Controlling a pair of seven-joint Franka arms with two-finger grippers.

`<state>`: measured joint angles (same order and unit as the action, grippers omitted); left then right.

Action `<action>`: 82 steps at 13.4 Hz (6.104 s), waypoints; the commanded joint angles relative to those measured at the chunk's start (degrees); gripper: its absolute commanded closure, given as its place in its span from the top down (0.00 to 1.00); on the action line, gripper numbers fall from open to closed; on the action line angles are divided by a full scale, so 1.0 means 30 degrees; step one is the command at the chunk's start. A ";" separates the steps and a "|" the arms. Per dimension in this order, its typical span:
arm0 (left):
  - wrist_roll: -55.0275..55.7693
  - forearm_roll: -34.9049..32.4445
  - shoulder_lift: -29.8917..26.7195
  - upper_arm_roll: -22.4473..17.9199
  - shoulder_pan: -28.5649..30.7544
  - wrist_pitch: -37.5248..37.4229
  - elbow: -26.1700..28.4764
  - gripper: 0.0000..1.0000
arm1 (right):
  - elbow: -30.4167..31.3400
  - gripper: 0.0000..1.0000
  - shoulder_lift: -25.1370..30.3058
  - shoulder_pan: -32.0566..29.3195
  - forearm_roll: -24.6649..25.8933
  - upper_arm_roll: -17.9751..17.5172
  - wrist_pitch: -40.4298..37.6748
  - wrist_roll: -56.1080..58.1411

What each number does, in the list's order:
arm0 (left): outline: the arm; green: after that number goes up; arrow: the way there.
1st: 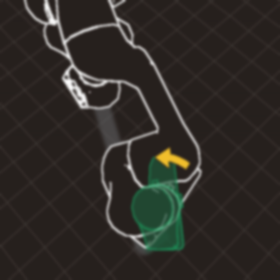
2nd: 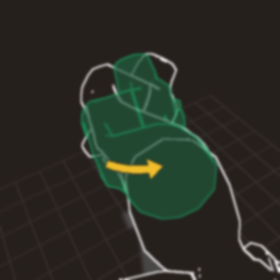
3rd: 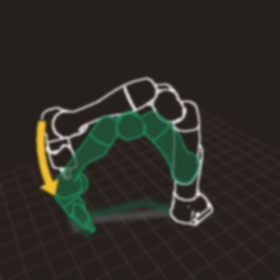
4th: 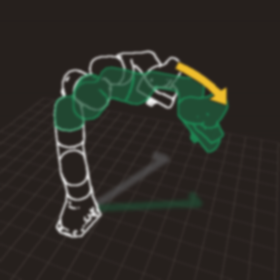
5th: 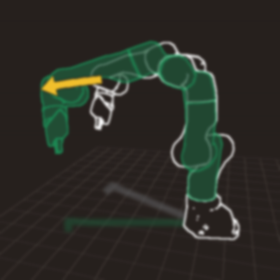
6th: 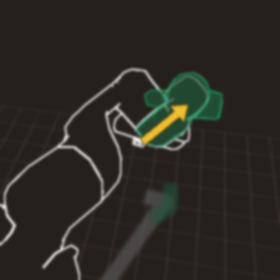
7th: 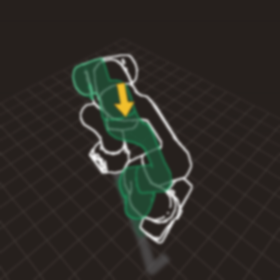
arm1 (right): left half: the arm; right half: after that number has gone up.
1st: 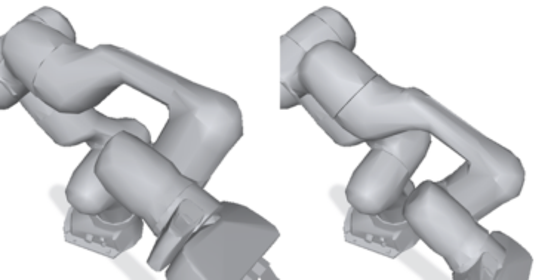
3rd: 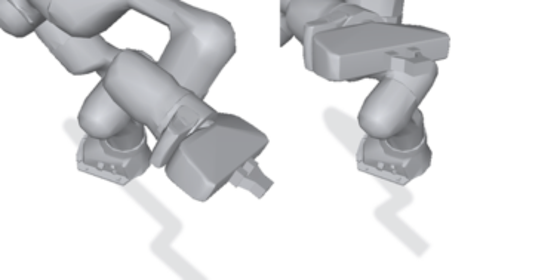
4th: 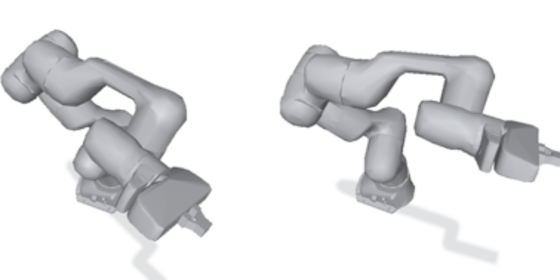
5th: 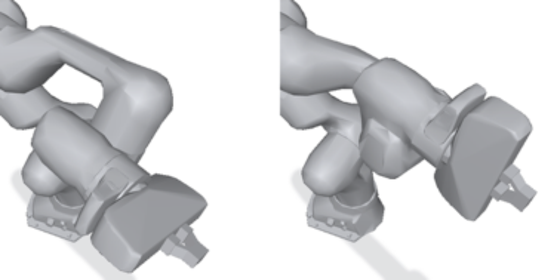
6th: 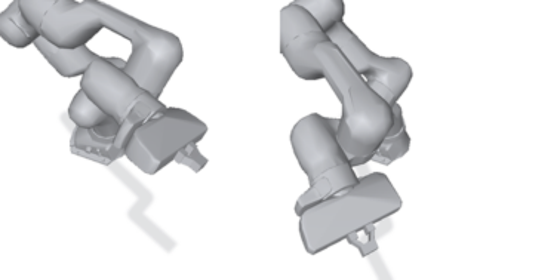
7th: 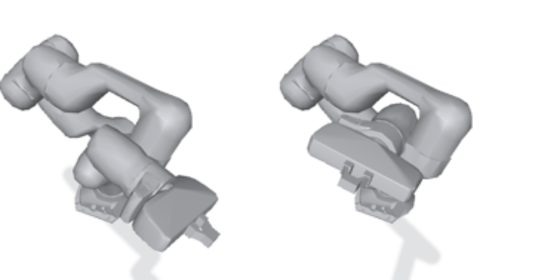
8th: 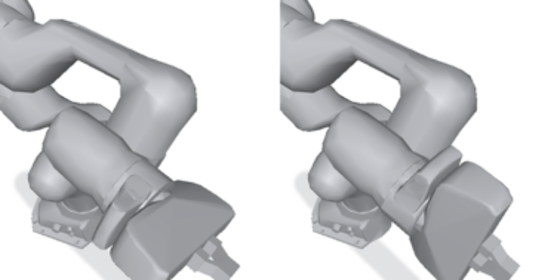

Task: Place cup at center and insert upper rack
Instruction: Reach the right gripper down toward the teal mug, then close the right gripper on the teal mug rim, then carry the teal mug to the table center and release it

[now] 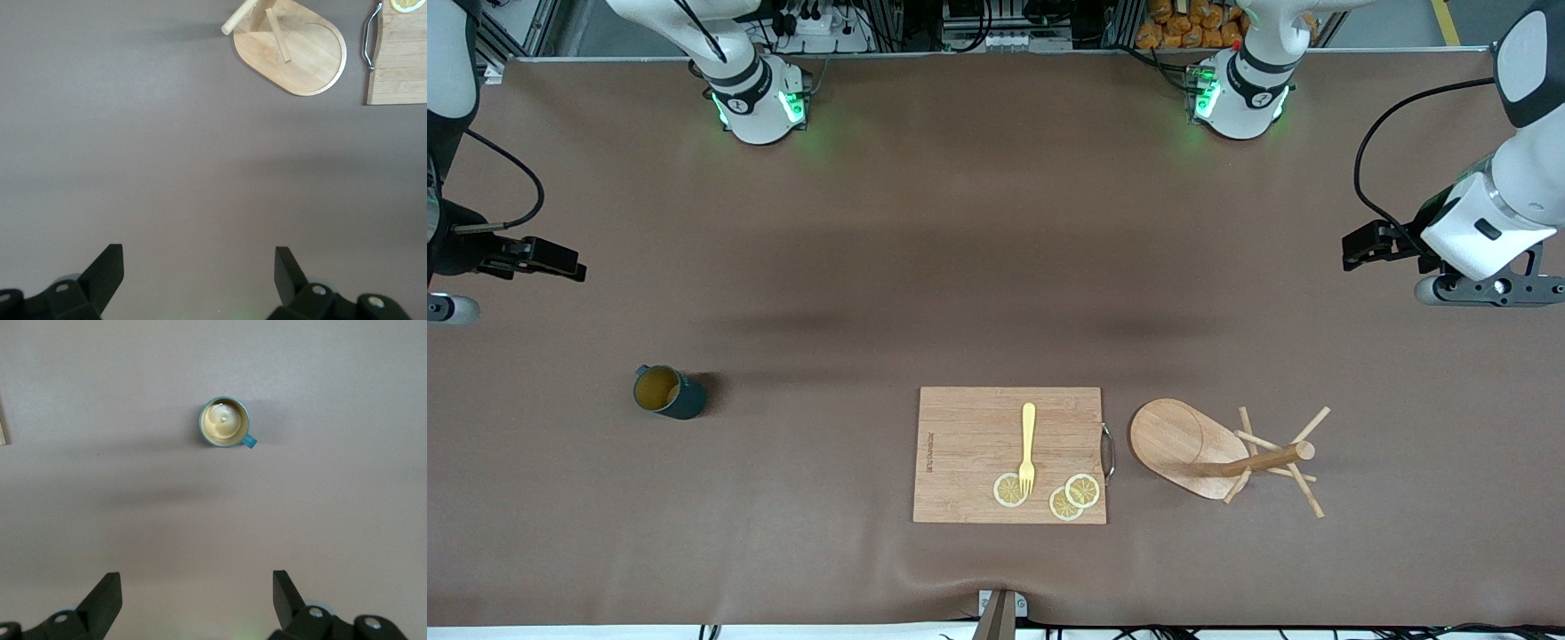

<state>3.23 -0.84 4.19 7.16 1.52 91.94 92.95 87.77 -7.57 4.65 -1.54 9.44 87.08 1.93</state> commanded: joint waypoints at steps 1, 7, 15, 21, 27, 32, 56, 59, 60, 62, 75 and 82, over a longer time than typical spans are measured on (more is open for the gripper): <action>-0.0136 0.0077 -0.0137 0.0073 0.0109 0.0143 0.0072 1.00 | 0.0304 1.00 0.0356 0.0060 0.0016 -0.0040 0.0093 -0.0380; -0.0197 -0.0334 -0.0107 0.0161 0.0138 0.0671 0.0188 1.00 | 0.0304 1.00 0.0239 0.0060 0.0015 -0.0040 0.0240 -0.0351; 0.0184 -0.0305 -0.0048 0.0248 0.0079 0.0641 0.0130 1.00 | 0.2234 1.00 -0.1720 0.0646 -0.0014 -0.0098 0.5738 -0.0146; 0.0184 -0.0305 0.0215 0.0248 -0.0036 0.0699 0.0101 1.00 | 0.5164 1.00 -0.3682 0.0617 -0.0044 -0.0127 1.1103 -0.0175; 0.0037 -0.0275 0.0216 0.0248 0.0079 0.0758 0.0072 1.00 | 0.5401 1.00 -0.5910 0.0675 -0.0102 -0.0186 1.3627 -0.0175; -0.0080 -0.0246 0.0215 0.0248 0.0109 0.1022 0.0130 1.00 | 0.5372 1.00 -0.6849 0.0733 -0.0746 -0.0420 1.4039 -0.0146; 0.0125 -0.0304 0.0479 0.0248 0.0021 0.1139 0.0160 1.00 | 0.5372 0.00 -0.7994 0.0177 -0.0659 -0.0596 1.5095 0.3604; 0.0184 -0.0305 0.0479 0.0248 -0.0037 0.1139 0.0131 1.00 | 0.5197 0.00 -0.7760 0.0469 -0.0688 -0.0654 1.4861 0.3604; 0.0184 -0.0305 0.0479 0.0248 -0.0038 0.1139 0.0130 1.00 | 0.5138 0.00 -0.7643 0.0557 -0.0717 -0.1090 1.4773 0.3604; 0.0213 -0.0305 0.0508 0.0248 -0.0037 0.1139 0.0130 1.00 | 0.5138 0.00 -0.7322 0.0616 -0.0717 -0.2464 1.4743 0.3400; 0.0213 -0.0275 0.0420 0.0161 0.0138 0.0993 0.0277 1.00 | 0.4407 0.00 -0.6235 0.8197 -0.0747 -0.7012 1.2633 -0.2480; 0.0184 -0.0129 0.0537 0.0102 0.0138 0.1197 0.0248 1.00 | 0.4026 0.00 -0.6294 1.3003 -0.0746 -0.7012 1.2254 -0.6590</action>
<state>3.22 -0.98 6.03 7.27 1.65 94.95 93.36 100.60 -27.04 40.66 -3.32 -12.24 125.19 -15.90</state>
